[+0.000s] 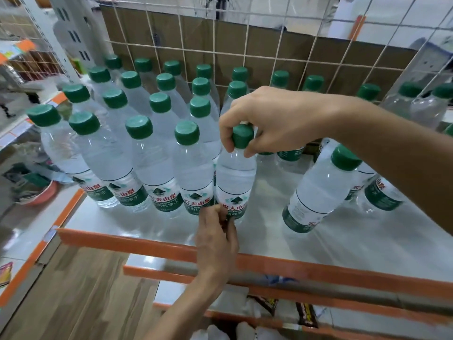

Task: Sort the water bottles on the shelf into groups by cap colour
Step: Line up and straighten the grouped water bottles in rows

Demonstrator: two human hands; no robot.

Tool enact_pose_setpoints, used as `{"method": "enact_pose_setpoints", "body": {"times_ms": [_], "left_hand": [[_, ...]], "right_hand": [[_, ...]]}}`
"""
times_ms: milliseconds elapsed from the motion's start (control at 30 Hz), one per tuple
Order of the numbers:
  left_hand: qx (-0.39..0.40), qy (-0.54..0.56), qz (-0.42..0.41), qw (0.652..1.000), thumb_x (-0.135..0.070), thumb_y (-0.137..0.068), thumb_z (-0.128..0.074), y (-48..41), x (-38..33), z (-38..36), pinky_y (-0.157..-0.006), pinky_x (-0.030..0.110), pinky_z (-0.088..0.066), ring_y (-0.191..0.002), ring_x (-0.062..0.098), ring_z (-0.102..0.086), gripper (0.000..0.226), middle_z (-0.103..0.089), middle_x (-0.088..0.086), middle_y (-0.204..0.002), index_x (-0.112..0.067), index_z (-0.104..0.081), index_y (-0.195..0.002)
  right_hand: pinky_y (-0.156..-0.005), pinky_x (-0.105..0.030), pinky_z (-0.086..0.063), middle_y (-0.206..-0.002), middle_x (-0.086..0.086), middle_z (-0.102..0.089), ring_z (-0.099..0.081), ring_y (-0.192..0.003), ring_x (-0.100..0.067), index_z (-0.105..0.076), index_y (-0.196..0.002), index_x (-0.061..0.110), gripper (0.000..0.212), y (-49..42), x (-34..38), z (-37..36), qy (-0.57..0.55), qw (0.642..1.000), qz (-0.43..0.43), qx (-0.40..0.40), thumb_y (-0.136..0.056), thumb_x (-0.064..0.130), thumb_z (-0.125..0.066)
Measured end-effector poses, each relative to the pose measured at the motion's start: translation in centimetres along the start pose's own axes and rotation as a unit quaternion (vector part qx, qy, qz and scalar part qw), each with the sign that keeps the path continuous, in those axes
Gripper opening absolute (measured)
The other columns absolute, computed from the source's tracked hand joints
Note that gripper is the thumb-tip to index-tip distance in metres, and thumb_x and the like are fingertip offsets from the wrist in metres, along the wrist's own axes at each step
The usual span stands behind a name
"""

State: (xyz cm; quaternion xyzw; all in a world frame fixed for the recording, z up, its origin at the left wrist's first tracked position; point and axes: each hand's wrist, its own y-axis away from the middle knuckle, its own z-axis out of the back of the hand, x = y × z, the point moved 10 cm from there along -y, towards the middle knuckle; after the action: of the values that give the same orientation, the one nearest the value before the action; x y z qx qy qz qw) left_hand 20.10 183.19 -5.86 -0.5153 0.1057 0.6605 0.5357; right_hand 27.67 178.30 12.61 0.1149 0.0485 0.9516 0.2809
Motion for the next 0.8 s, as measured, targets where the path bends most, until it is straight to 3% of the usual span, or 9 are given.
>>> {"method": "enact_pose_setpoints", "body": {"times_ms": [100,167,233,333,500,600,700,800], "left_hand": [[-0.004,0.046,-0.097,0.994,-0.003,-0.082,-0.057,0.1,-3.0,0.2,-0.060,0.011,-0.035,-0.066,0.005,-0.040,0.021,-0.048,0.000,-0.077,-0.019,-0.044,-0.090],[0.008,0.059,-0.155,0.986,-0.007,-0.083,-0.054,0.5,-4.8,-0.5,-0.060,0.017,-0.043,-0.067,0.010,-0.047,0.014,-0.051,0.002,-0.078,-0.016,-0.045,-0.090],[0.028,0.068,-0.172,0.982,-0.010,-0.084,-0.053,0.9,-6.0,-1.5,-0.065,0.023,-0.048,-0.074,0.015,-0.053,0.013,-0.054,0.005,-0.084,-0.014,-0.047,-0.096],[0.044,0.068,-0.194,0.978,-0.012,-0.084,-0.053,1.4,-7.7,-2.9,-0.080,0.015,-0.043,-0.089,0.013,-0.051,0.022,-0.055,0.007,-0.095,-0.013,-0.048,-0.105],[0.093,0.082,-0.150,0.981,-0.017,-0.085,-0.048,0.7,-9.1,-6.3,-0.081,0.012,-0.039,-0.093,0.007,-0.048,0.025,-0.048,-0.004,-0.104,-0.016,-0.044,-0.110],[0.122,0.123,-0.047,0.984,-0.016,-0.085,-0.041,-0.4,-8.4,-8.2,-0.083,0.014,-0.042,-0.099,0.005,-0.051,0.029,-0.052,-0.003,-0.111,-0.017,-0.045,-0.114],[0.084,0.166,0.041,0.982,-0.008,-0.078,-0.038,-2.0,-7.3,-9.0,-0.087,0.014,-0.043,-0.104,0.009,-0.054,0.040,-0.057,0.001,-0.111,-0.017,-0.049,-0.115],[0.067,0.196,0.079,0.975,-0.005,-0.076,-0.038,-2.8,-6.3,-9.8,-0.089,0.024,-0.047,-0.104,0.013,-0.057,0.041,-0.061,0.001,-0.108,-0.022,-0.054,-0.110]], "right_hand": [[-0.082,-0.025,-0.042,-0.109,0.013,-0.050,-0.050,-0.098,-0.007,-0.049,-0.124,0.039,0.050,0.6,-0.6,0.1,0.012,0.999,-0.031,-0.003,-0.081,0.026,-0.070],[-0.085,-0.025,-0.042,-0.119,0.009,-0.050,-0.051,-0.102,-0.008,-0.036,-0.135,0.041,0.062,1.9,-1.5,0.9,0.007,0.998,-0.063,-0.016,-0.082,0.033,-0.068],[-0.089,-0.030,-0.047,-0.121,0.009,-0.054,-0.055,-0.104,-0.009,-0.039,-0.134,0.039,0.056,4.0,-2.8,2.2,-0.005,0.995,-0.090,-0.045,-0.083,0.038,-0.063],[-0.089,-0.035,-0.052,-0.106,0.012,-0.061,-0.060,-0.098,-0.006,-0.053,-0.121,0.033,0.041,7.2,-5.6,3.9,-0.040,0.987,-0.126,-0.094,-0.080,0.039,-0.060],[-0.088,-0.037,-0.052,-0.104,0.004,-0.063,-0.061,-0.095,-0.011,-0.059,-0.114,0.027,0.032,9.0,-11.6,4.8,-0.056,0.972,-0.175,-0.146,-0.083,0.030,-0.065],[-0.083,-0.029,-0.048,-0.110,0.000,-0.063,-0.059,-0.094,-0.013,-0.058,-0.117,0.025,0.033,7.9,-13.8,5.0,-0.038,0.970,-0.177,-0.159,-0.085,0.027,-0.065],[-0.081,-0.026,-0.041,-0.119,-0.005,-0.059,-0.052,-0.095,-0.014,-0.050,-0.128,0.020,0.044,5.7,-15.0,5.8,-0.006,0.970,-0.170,-0.175,-0.086,0.026,-0.064],[-0.089,-0.029,-0.042,-0.128,-0.006,-0.056,-0.053,-0.107,-0.019,-0.045,-0.135,0.020,0.051,2.9,-15.5,6.0,0.026,0.971,-0.157,-0.179,-0.088,0.029,-0.062]]}}
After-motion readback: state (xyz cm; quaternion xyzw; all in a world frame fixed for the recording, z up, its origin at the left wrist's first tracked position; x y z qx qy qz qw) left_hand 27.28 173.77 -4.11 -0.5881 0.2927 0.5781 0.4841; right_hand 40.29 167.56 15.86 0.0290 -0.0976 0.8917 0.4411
